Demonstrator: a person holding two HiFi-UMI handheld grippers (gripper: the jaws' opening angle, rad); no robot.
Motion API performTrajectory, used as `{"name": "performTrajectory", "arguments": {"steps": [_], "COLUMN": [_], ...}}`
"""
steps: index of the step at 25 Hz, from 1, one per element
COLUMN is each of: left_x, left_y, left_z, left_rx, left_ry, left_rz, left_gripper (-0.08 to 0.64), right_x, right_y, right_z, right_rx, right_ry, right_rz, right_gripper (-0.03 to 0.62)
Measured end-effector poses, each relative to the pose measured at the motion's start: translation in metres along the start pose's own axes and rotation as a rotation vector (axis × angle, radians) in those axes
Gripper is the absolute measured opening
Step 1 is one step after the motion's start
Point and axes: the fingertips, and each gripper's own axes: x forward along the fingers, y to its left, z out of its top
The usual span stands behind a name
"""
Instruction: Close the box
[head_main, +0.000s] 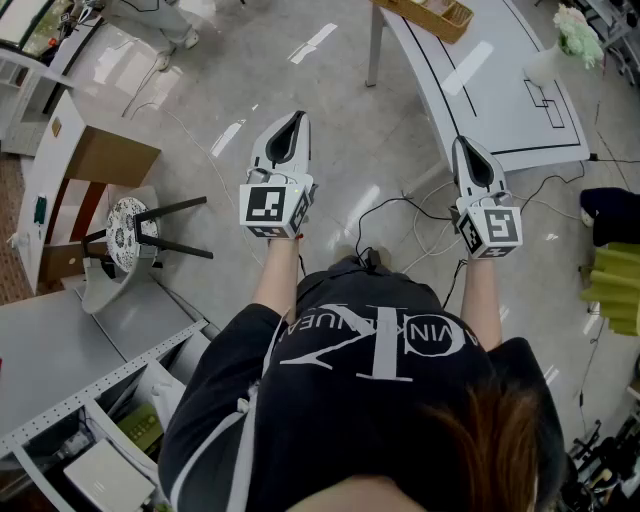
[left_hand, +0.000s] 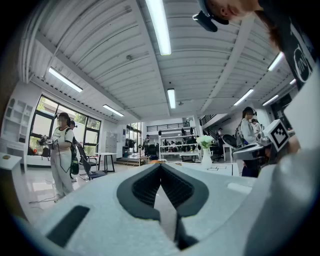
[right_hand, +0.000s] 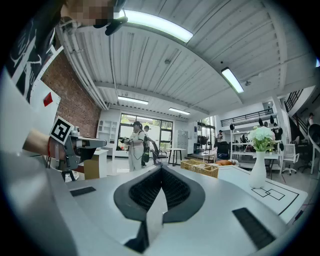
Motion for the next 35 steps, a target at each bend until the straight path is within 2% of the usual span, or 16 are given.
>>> {"name": "performTrajectory", "arguments": {"steps": [7, 11, 16, 21, 22, 23, 26, 31, 35], "left_x": [-0.005, -0.010, -0.025, -0.037, -0.037, -0.035, -0.025, 0.003, 0.050], "left_y": [0.000, 0.005, 0.014, 0.030, 0.035, 0.038, 0.035, 0.041, 0.048], "left_z": [-0.005, -0.005, -0.017, -0.023, -0.021, -0.019, -0.019, -0.036, -0.051], "left_rx": [-0.034, -0.089, -0.099, -0.099, -0.110, -0.122, -0.126, -0.137, -0.120], "left_ry": [0.008, 0.001, 0.005, 0.024, 0.017, 0.010, 0.018, 0.060, 0.087], "left_rz": [-0.017, -0.026, -0.040, -0.032, -0.024, -0.021, -0.052, -0.076, -0.103], "left_gripper": [0.011, 0.011, 0.011, 0.011, 0.011, 0.011, 0.011, 0.011, 0.011], "right_x": [-0.004, -0.003, -0.008, -0.015, -0.013, -0.011, -0.002, 0.028, 0.067], "right_y": [0.003, 0.006, 0.019, 0.025, 0.025, 0.025, 0.019, 0.011, -0.011], "right_z": [-0.003, -0.007, -0.013, -0.027, -0.027, -0.027, -0.025, -0.022, -0.032], "right_rx": [0.004, 0.003, 0.000, 0.069, 0.074, 0.076, 0.100, 0.141, 0.156], "right_ry": [0.006, 0.011, -0.004, 0.001, 0.004, 0.008, 0.008, -0.009, -0.011], "right_rz": [-0.015, -0.028, -0.044, -0.075, -0.073, -0.068, -0.069, -0.064, -0.050], "right_gripper": [-0.003, -0.003, -0.003, -0.003, 0.026, 0.085, 0.127, 0.149, 0.153]}}
